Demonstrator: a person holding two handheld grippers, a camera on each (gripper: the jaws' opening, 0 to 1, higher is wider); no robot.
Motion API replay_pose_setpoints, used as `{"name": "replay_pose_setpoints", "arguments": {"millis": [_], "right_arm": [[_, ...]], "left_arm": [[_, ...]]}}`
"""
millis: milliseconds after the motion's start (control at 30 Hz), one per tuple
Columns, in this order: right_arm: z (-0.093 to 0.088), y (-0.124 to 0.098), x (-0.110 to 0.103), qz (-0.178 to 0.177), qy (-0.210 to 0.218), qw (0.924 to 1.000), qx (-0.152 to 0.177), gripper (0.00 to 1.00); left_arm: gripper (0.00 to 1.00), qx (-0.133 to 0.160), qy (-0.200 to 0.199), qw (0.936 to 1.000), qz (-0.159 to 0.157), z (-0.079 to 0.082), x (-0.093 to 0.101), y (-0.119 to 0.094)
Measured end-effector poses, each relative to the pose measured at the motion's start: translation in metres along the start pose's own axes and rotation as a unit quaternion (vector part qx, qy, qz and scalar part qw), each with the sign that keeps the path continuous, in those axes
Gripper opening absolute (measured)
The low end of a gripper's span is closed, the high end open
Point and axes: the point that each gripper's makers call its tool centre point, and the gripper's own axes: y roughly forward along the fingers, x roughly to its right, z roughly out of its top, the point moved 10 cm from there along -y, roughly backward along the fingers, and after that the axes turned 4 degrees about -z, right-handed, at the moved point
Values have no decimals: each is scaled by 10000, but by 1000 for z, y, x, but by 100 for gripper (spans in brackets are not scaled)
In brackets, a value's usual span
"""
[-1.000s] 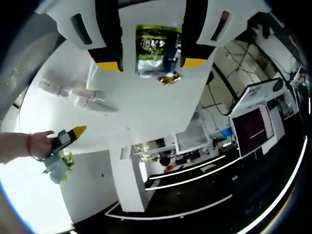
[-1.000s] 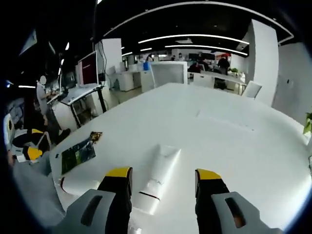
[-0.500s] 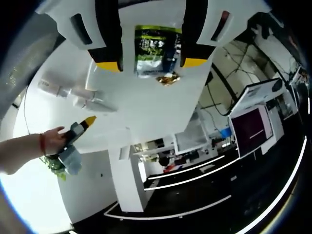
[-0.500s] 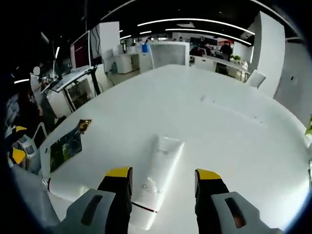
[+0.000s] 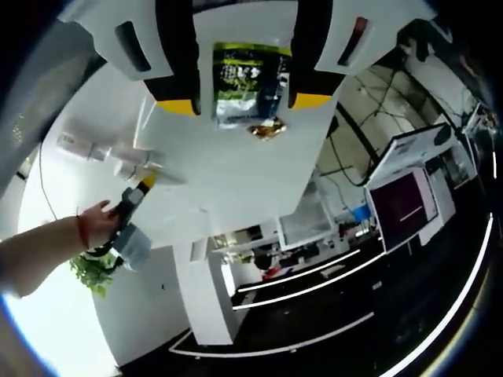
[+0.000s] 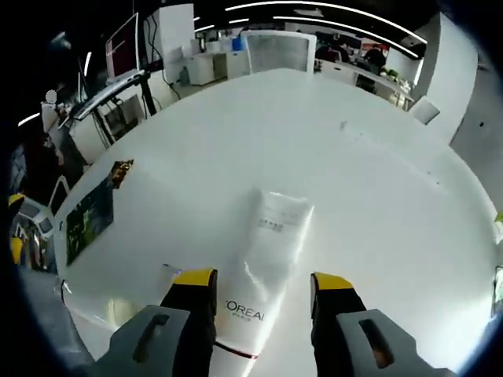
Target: Arrange the skincare products in the storage area until every visible bottle or jar stands upright without overlapping.
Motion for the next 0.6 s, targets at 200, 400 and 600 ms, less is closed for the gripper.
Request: {"name": "replay_pose_setpoints", "arguments": {"millis": [200, 400, 600], "right_arm": [[6, 8, -9, -32, -565, 9964, -631, 42], [12, 12, -3, 127, -224, 9948, -990, 40], [22, 17, -2, 251, -536, 9884, -1400, 40]], "left_arm": [[45, -27, 47, 10000, 33, 0, 0, 0], [44, -3, 18, 10000, 90, 0, -1, 0], [43, -40, 84, 9999, 80, 0, 0, 1]]}}
